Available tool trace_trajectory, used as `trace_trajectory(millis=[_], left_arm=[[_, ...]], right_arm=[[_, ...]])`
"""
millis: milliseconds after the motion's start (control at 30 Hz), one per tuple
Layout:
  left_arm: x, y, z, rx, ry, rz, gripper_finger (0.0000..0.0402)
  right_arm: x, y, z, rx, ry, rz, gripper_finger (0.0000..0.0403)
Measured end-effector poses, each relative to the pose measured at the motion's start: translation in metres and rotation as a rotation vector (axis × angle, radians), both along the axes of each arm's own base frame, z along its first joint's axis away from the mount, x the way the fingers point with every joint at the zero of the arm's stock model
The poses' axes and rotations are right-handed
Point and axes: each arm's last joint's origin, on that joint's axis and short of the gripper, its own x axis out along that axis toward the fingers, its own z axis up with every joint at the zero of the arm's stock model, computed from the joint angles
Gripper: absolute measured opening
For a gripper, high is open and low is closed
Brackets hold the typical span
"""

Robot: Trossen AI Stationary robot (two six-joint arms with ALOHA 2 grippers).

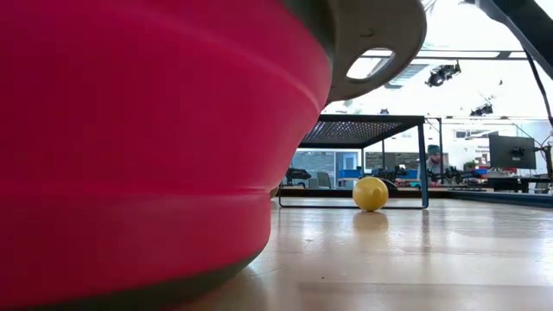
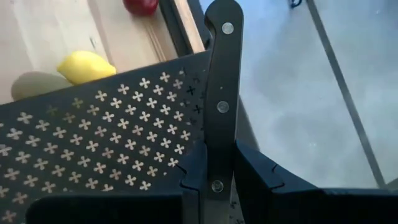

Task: Pick & Place Fruit
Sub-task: Put the black knife on the shelf

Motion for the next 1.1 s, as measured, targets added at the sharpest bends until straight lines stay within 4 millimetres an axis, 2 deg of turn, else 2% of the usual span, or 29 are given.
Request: trace_trajectory(millis=[533,1100], left_arm=[[0.0,0.0,-0.001,-0.001,0.005,0.0,0.0],[0.0,0.0,-0.002,0.0,0.023,-0.001,0.0]], right_arm=[[-0.009,-0.009,-0.025,0.095,0.042,-0.078,0.0052],[-0.011,-0.01,-0.026,0.123,0.038,-0.067,0.0052]])
